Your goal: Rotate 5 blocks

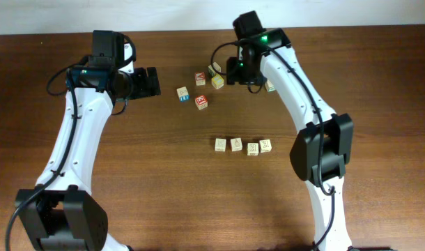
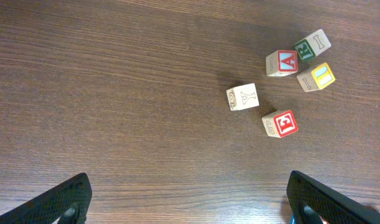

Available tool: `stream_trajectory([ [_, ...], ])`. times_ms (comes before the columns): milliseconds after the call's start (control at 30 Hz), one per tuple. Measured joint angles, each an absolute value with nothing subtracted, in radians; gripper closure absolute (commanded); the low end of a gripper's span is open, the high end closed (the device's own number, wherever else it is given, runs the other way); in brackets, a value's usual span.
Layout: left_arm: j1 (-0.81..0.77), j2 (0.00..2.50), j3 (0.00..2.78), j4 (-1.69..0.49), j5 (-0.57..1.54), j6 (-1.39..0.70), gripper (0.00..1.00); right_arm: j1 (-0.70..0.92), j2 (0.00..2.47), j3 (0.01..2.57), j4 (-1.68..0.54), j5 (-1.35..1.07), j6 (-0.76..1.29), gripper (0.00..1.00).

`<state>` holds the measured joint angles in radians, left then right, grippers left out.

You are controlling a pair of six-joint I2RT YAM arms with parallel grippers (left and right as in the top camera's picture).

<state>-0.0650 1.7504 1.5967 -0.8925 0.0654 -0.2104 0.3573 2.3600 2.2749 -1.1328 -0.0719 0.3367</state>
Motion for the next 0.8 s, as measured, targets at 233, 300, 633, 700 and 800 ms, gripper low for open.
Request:
stream_trajectory([
  [233,-0.065,1.75,1.597,-0.893,0.065,-0.211,0.01,0.446,2.421,2.275,-1.035,-0.072,0.31,0.4],
  [300,-0.065,1.75,1.597,-0.892,0.065,-0.21,0.01,0.471,2.441,2.275,-1.01,-0.072,0.286,0.4],
  [633,-0.065,1.75,1.597,-0.892,0.065,-0.21,0.01,0.505,2.516,2.275,-0.957,-0.107,0.172,0.41],
  [700,-0.065,1.75,1.597,-0.892,0.065,-0.21,0.01,0.505,2.526,2.275,-0.956,-0.121,0.147,0.41],
  [800,-0.065,1.75,1.597,-0.892,0.065,-0.21,0.01,0.507,2.53,2.275,-0.954,-0.131,0.127,0.41],
])
